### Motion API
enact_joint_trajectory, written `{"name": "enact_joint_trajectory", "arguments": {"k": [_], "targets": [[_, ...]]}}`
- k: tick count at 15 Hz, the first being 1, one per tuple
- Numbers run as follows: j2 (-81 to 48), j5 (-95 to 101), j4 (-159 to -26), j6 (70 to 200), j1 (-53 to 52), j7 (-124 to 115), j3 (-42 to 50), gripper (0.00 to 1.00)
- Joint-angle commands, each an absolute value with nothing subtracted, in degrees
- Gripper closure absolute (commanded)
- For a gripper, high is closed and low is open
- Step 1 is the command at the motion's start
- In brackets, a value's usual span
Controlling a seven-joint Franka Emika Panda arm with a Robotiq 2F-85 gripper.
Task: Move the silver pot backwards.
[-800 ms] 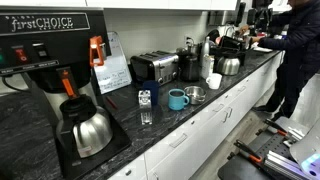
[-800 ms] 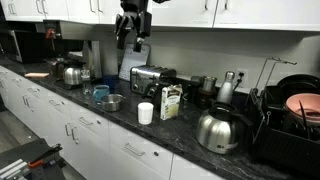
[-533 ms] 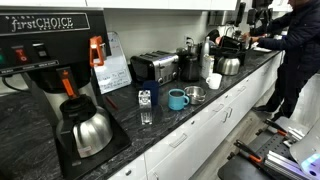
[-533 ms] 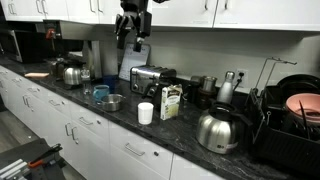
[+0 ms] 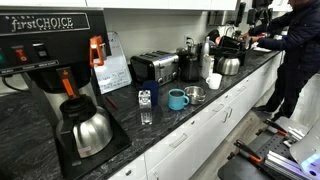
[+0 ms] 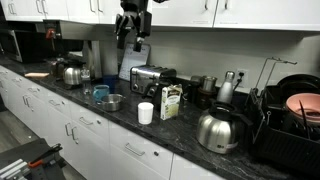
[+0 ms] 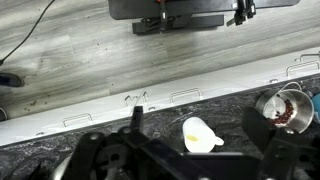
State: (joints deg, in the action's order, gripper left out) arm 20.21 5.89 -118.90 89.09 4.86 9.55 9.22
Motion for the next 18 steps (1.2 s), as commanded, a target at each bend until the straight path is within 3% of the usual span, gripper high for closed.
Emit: {"name": "enact_joint_trajectory", "arguments": {"k": [1, 18], "targets": [[20.1, 5.8, -118.8, 89.0, 5.2, 9.6, 8.9, 0.00], [17.1, 1.7, -117.9, 92.3, -1.7, 9.0, 1.4, 0.00]]}}
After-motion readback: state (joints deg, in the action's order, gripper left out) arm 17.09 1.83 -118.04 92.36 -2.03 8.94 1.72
